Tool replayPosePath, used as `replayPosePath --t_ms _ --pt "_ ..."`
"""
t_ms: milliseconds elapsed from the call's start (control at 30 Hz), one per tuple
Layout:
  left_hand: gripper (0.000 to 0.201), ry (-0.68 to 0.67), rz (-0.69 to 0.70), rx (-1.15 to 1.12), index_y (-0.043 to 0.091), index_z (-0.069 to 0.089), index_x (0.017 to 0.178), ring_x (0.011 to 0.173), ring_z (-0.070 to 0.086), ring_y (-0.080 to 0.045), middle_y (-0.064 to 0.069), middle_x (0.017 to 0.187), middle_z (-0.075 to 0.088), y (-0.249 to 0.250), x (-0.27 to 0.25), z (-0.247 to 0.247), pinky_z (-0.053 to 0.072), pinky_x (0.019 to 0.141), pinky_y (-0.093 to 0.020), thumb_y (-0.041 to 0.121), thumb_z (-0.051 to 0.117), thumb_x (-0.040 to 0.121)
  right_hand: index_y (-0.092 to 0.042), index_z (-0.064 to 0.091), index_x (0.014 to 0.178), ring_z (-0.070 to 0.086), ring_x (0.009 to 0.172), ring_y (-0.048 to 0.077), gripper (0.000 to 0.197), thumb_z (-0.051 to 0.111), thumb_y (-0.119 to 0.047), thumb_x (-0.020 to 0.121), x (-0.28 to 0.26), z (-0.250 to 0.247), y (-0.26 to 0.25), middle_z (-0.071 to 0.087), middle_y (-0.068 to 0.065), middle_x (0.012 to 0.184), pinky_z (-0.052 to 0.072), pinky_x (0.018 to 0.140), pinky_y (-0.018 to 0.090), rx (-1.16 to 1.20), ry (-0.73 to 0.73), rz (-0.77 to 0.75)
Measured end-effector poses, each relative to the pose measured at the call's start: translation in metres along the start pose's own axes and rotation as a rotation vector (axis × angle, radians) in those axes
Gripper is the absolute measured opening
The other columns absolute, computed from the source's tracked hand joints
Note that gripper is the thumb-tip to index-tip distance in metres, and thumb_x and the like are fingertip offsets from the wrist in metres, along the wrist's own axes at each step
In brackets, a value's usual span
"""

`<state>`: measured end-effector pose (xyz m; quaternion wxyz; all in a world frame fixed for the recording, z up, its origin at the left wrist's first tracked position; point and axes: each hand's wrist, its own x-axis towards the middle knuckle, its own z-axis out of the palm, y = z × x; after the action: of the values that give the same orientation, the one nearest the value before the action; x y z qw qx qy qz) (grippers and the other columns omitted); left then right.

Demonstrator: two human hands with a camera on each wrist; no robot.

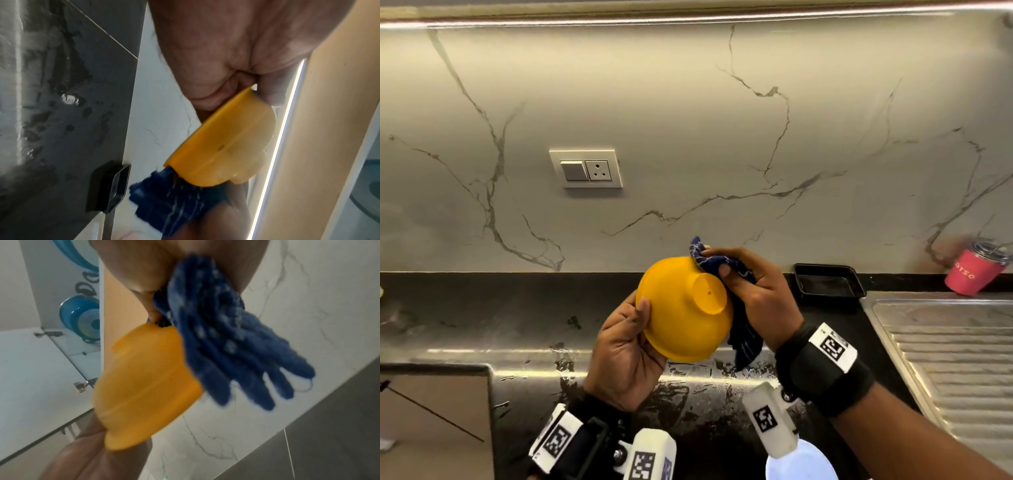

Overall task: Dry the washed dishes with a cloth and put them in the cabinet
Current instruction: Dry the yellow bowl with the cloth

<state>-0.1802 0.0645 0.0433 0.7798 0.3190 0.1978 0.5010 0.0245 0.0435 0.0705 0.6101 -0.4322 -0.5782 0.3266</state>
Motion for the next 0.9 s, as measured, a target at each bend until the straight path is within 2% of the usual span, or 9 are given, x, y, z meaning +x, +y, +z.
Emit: replayPosePath --t_ms 167,300,367,433,500,567,667,800,900 --pt "0.051 0.201 0.049 -0.151 0.014 0.063 0.124 0.094 0.076 -0.030 -0.017 0.121 0.072 0.010 0.010 0.007 0.062 0.062 -0.045 0.041 0.070 0.081 -0.010 0.066 0.126 0.055 0.130 0.015 0.031 0.055 -0.010 0.097 0.007 0.004 -0.001 0.063 -0.002 0.135 0.045 0.109 0.041 -0.065 -0.059 -0.044" --pt "0.115 0.185 0.073 -0.242 0.006 0.055 0.142 0.120 0.065 -0.037 -0.024 0.135 0.062 0.017 0.020 0.008 0.058 0.087 -0.055 0.038 0.103 0.042 -0.013 0.062 0.133 0.044 0.140 0.012 0.040 0.061 -0.005 0.094 -0.017 0.027 0.010 0.049 -0.004 0.149 0.041 0.112 0.031 -0.281 0.001 -0.241" --pt "0.096 0.112 0.049 -0.276 -0.003 0.059 0.136 0.121 0.064 -0.037 -0.028 0.135 0.061 0.015 0.019 0.011 0.058 0.091 -0.050 0.030 0.100 0.055 -0.015 0.063 0.133 0.036 0.145 0.019 0.040 0.060 -0.007 0.095 -0.023 0.034 0.009 0.045 -0.002 0.153 0.035 0.116 0.030 -0.459 -0.028 -0.410" --pt "0.061 0.089 0.082 -0.189 -0.010 0.046 0.144 0.140 0.047 -0.036 -0.030 0.148 0.047 0.018 0.012 0.019 0.040 0.114 -0.042 0.034 0.057 0.103 -0.015 0.067 0.128 0.034 0.146 0.028 0.037 0.060 -0.003 0.094 -0.023 0.039 0.006 0.047 0.001 0.151 0.034 0.117 0.046 -0.627 -0.150 -0.581" --pt "0.075 0.179 0.094 -0.142 -0.010 0.050 0.140 0.138 0.050 -0.033 -0.028 0.144 0.053 0.011 0.011 0.014 0.040 0.114 -0.037 0.051 0.023 0.109 -0.017 0.070 0.122 0.038 0.144 0.030 0.034 0.061 -0.004 0.093 -0.023 0.043 0.003 0.050 -0.001 0.149 0.032 0.114 0.056 -0.774 -0.261 -0.693" --pt "0.081 0.134 -0.049 -0.264 -0.007 0.064 0.128 0.122 0.064 -0.033 -0.025 0.131 0.065 0.001 0.008 0.011 0.054 0.099 -0.038 0.060 0.025 0.106 -0.020 0.071 0.123 0.039 0.143 0.027 0.032 0.061 -0.006 0.095 -0.023 0.040 0.004 0.051 -0.004 0.148 0.032 0.114 0.055 -0.850 -0.308 -0.744" --pt "0.084 -0.067 -0.038 -0.330 -0.010 0.033 0.149 0.139 0.045 -0.042 -0.032 0.154 0.035 0.001 0.006 0.007 0.042 0.112 -0.049 0.055 0.053 0.100 -0.017 0.069 0.125 0.034 0.146 0.026 0.031 0.055 -0.007 0.100 -0.025 0.022 0.008 0.049 -0.003 0.149 0.034 0.115 0.051 -0.756 -0.340 -0.711" --pt "0.120 0.103 -0.045 -0.337 -0.008 0.048 0.138 0.112 0.067 -0.046 -0.035 0.133 0.059 -0.001 0.004 0.016 0.061 0.079 -0.053 0.035 0.102 0.040 -0.014 0.071 0.120 0.029 0.148 0.028 0.028 0.051 -0.009 0.101 -0.030 0.005 0.013 0.048 0.002 0.150 0.041 0.112 0.044 -0.658 -0.325 -0.622" --pt "0.098 0.211 -0.074 -0.338 -0.010 0.053 0.135 0.108 0.069 -0.042 -0.033 0.129 0.062 -0.007 0.000 0.027 0.062 0.077 -0.051 0.042 0.093 0.061 -0.015 0.071 0.122 0.027 0.149 0.030 0.029 0.056 -0.006 0.099 -0.038 0.004 0.014 0.047 0.003 0.151 0.042 0.111 0.045 -0.682 -0.321 -0.620"
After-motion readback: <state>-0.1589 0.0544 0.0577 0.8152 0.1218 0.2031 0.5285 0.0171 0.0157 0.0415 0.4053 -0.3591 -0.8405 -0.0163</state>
